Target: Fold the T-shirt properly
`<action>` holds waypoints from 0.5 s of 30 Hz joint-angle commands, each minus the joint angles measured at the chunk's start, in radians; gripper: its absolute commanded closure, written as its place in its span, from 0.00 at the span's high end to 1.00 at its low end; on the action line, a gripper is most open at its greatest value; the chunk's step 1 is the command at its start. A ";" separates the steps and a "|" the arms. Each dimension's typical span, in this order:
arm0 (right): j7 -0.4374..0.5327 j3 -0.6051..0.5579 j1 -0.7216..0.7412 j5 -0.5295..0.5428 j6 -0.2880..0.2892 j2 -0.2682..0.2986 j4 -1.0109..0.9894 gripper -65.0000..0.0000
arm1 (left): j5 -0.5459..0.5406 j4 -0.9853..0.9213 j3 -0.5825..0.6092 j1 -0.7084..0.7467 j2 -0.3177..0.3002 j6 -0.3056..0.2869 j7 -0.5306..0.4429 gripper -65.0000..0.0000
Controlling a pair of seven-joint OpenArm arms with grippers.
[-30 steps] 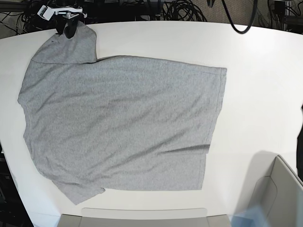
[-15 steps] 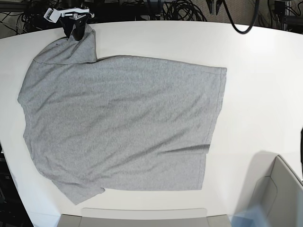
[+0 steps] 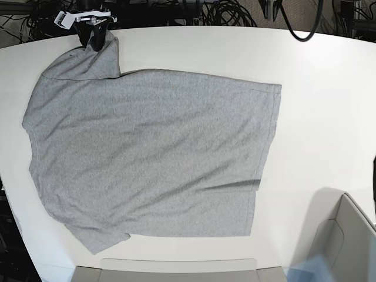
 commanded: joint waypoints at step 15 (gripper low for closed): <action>-0.072 -0.001 -0.018 0.008 -0.014 0.003 -0.009 0.38 | -0.360 0.369 -0.009 -0.210 -0.031 -0.116 0.914 0.23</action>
